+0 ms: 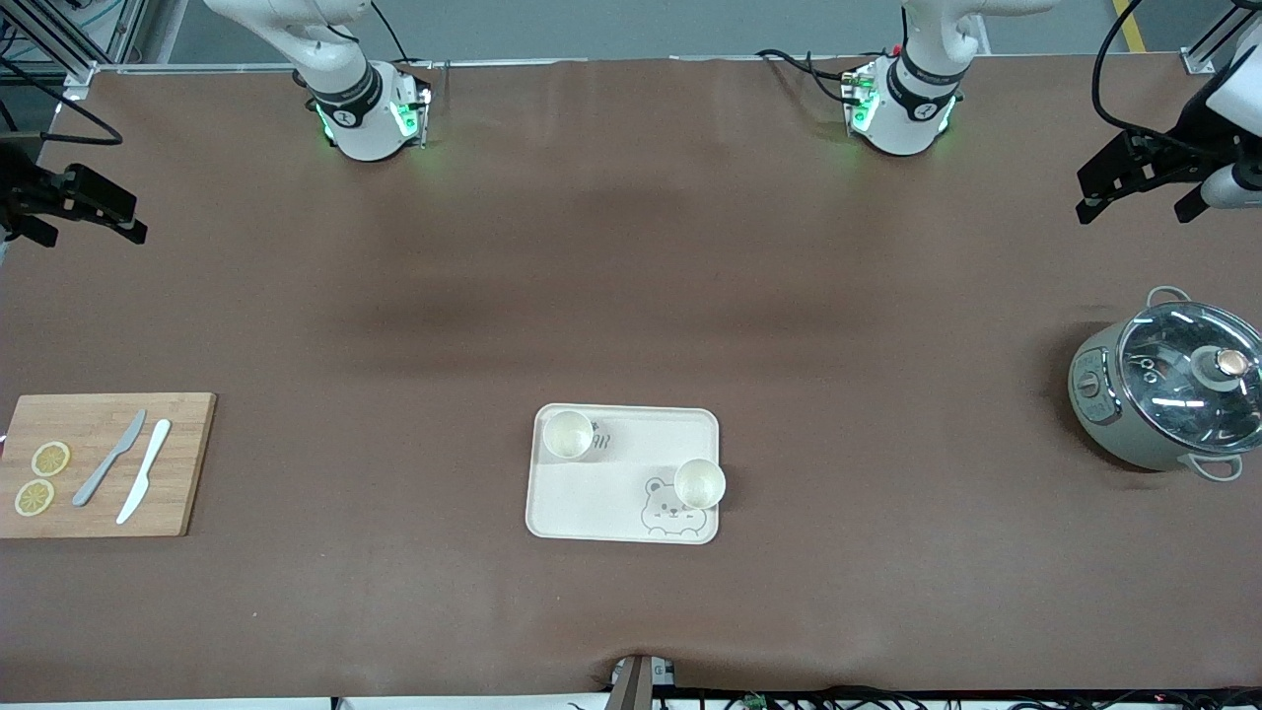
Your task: Place white IKEA cup upright on tray with both arms
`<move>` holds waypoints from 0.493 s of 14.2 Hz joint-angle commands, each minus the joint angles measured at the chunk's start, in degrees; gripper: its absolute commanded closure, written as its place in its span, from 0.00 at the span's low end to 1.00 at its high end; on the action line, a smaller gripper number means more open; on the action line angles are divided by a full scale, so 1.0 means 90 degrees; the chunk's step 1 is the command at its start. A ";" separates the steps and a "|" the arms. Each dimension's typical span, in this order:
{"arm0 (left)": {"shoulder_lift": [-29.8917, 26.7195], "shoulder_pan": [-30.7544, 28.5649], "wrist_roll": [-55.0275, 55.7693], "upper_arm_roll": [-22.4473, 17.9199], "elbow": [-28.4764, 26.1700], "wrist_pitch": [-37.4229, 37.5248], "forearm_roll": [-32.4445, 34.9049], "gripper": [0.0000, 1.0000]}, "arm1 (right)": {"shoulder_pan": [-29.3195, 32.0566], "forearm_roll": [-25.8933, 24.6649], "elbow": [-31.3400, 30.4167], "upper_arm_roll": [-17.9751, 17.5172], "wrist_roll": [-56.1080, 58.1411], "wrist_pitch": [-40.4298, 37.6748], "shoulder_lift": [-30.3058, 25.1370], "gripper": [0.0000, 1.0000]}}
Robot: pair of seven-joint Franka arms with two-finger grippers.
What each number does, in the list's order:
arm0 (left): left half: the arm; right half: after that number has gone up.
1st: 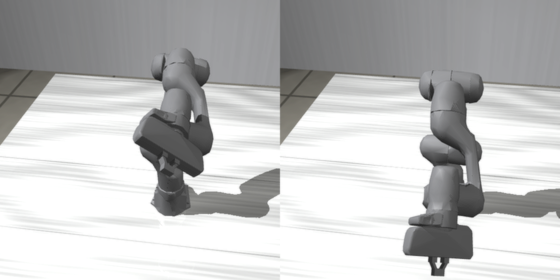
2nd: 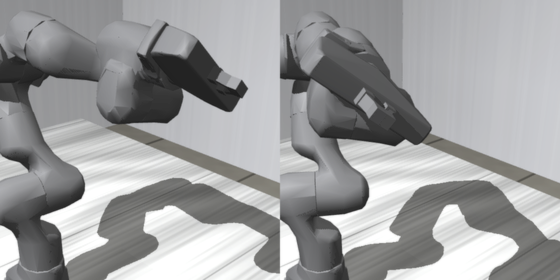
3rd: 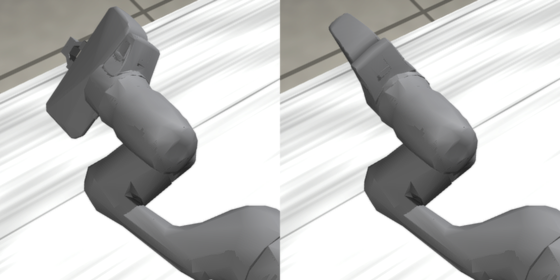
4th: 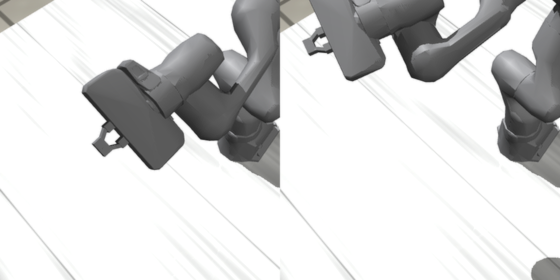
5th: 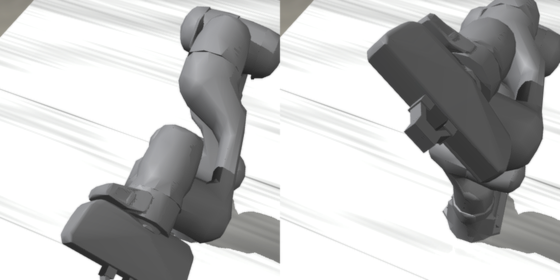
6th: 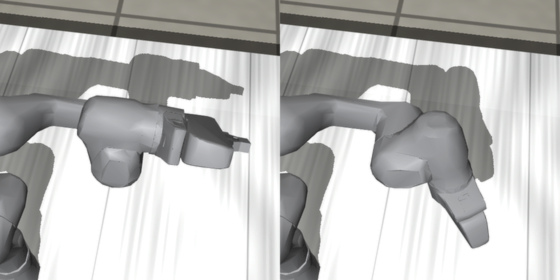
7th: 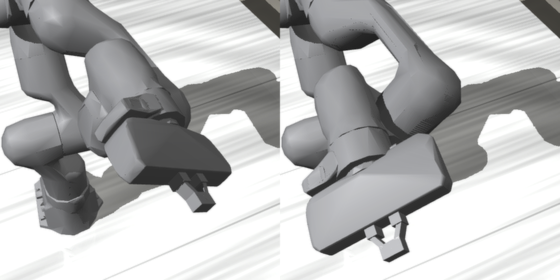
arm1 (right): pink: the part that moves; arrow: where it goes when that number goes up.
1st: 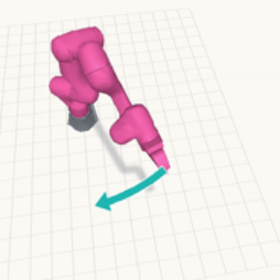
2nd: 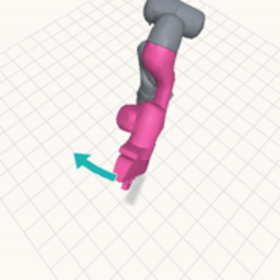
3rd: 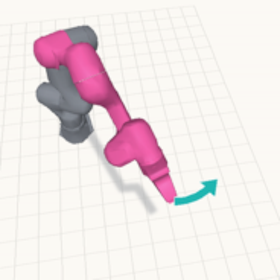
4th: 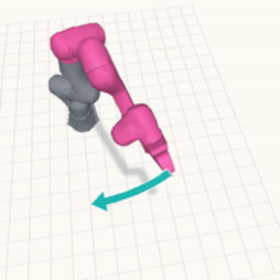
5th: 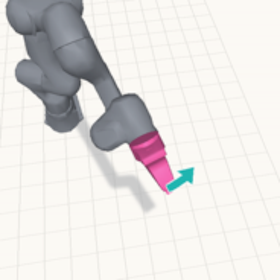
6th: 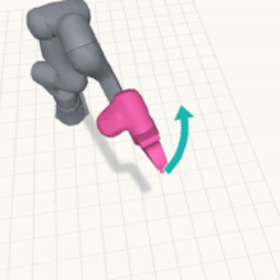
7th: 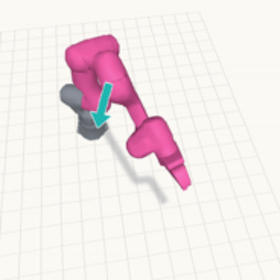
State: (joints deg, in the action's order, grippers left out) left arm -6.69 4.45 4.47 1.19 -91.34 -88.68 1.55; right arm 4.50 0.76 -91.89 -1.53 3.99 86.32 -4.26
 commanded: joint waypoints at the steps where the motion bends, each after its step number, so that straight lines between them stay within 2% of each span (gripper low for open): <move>1: 0.0030 0.0003 -0.0057 0.0005 0.0149 0.0107 0.0013 0.00 | 0.0165 0.0004 0.0122 -0.0104 0.0035 -0.0109 0.0053 0.00; 7: 0.0040 0.0023 -0.0038 0.0005 0.0149 0.0117 0.0003 0.00 | 0.0165 0.0004 0.0122 -0.0094 0.0035 -0.0128 0.0043 0.00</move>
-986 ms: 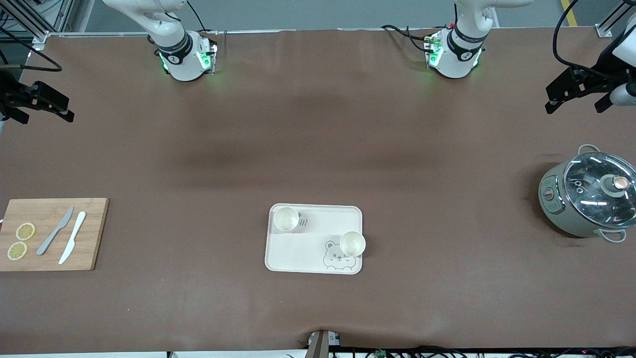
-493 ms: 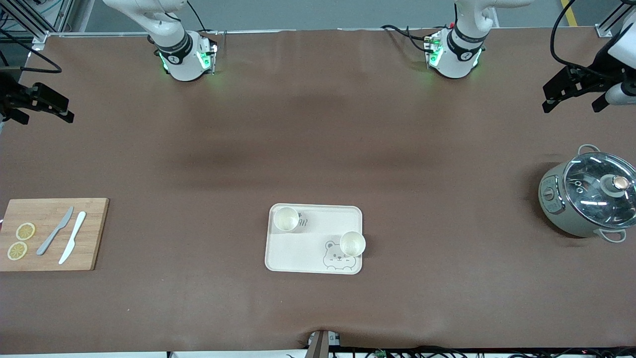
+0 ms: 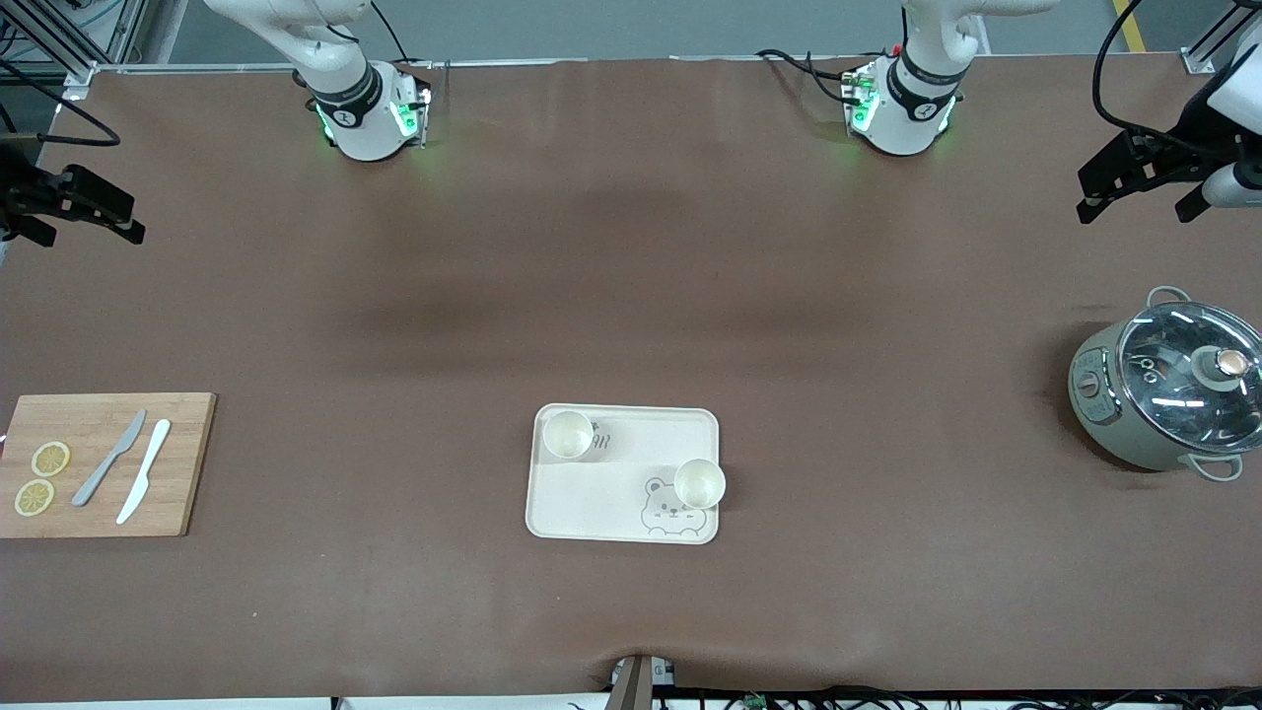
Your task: Place white IKEA cup upright on tray with both arms
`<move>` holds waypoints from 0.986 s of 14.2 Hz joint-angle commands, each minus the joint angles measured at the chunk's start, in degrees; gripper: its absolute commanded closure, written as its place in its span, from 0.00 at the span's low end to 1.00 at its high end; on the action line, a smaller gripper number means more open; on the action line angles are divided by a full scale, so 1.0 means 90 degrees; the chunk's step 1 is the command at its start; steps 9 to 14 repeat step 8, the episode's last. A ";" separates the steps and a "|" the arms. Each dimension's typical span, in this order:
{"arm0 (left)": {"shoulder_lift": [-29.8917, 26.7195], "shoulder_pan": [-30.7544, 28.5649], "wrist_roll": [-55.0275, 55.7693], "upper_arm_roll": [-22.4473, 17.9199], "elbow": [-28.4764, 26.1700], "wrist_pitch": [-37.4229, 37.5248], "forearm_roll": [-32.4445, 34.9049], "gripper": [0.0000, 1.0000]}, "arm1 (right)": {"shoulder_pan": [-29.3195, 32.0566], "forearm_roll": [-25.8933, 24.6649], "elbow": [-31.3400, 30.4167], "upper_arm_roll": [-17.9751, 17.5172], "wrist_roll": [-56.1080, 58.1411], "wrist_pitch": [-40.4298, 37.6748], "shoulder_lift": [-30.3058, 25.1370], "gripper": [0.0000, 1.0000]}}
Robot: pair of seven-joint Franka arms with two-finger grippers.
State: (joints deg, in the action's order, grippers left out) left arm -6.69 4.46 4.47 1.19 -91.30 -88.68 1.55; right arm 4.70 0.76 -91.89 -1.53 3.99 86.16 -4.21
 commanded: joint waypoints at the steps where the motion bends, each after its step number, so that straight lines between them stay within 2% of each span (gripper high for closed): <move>1: 0.0040 0.0023 -0.0028 0.0004 0.0134 0.0117 0.0003 0.00 | 0.0152 0.0003 0.0112 -0.0094 0.0035 -0.0110 0.0038 0.00; 14: 0.0088 0.0013 0.0011 0.0004 0.0144 0.0136 0.0003 0.00 | 0.0268 0.0003 0.0102 -0.0084 0.0035 -0.0227 0.0038 0.00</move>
